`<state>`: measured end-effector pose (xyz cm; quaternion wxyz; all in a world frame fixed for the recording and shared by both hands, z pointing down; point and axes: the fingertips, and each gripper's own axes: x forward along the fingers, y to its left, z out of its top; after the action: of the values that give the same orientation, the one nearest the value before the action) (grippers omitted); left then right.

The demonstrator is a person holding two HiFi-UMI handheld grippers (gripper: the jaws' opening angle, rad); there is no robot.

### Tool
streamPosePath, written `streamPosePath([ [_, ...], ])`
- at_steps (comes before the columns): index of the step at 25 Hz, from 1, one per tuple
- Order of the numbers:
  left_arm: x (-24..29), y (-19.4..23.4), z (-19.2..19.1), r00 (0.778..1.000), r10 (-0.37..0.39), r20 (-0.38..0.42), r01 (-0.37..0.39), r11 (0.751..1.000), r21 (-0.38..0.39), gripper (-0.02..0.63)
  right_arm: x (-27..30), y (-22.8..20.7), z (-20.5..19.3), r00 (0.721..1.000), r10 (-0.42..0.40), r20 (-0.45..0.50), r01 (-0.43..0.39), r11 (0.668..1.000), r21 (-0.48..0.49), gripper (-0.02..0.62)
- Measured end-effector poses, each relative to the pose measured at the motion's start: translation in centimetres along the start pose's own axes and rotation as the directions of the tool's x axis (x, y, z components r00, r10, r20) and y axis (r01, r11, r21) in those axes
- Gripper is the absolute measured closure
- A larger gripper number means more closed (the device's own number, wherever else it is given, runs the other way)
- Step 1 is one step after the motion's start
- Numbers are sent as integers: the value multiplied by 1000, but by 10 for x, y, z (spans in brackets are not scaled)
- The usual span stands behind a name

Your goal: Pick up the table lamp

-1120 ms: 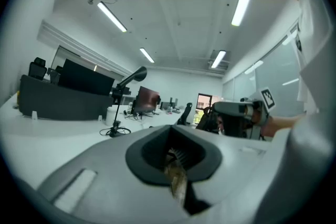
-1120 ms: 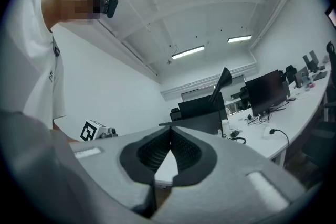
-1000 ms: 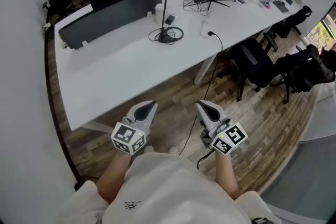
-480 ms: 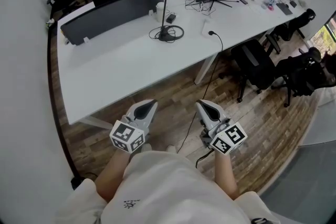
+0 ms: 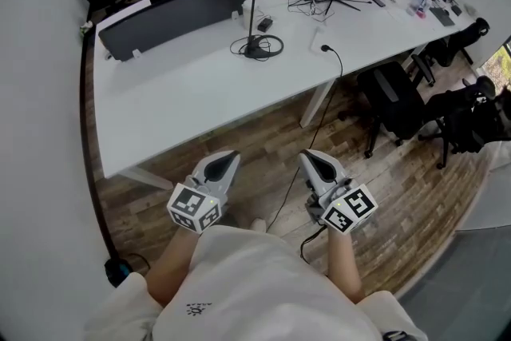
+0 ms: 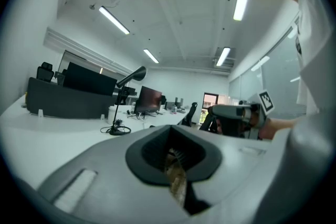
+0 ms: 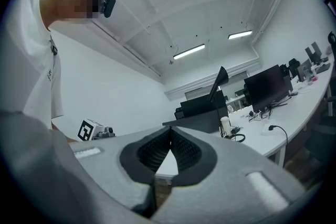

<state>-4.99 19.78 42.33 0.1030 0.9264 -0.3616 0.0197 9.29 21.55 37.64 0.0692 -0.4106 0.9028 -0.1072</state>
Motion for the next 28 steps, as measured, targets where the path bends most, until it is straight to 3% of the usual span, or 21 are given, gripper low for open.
streamPosePath([
  [15,8,9,-8,999,45,4,-45,999,-17,612,-1,-9,-3,1000,17,-22,-17,1000,-7,594],
  [28,78,62,18,1000,-22,20,22,1000,20,612,46,-61,13,999,-38,-5,37,999,-27,594],
])
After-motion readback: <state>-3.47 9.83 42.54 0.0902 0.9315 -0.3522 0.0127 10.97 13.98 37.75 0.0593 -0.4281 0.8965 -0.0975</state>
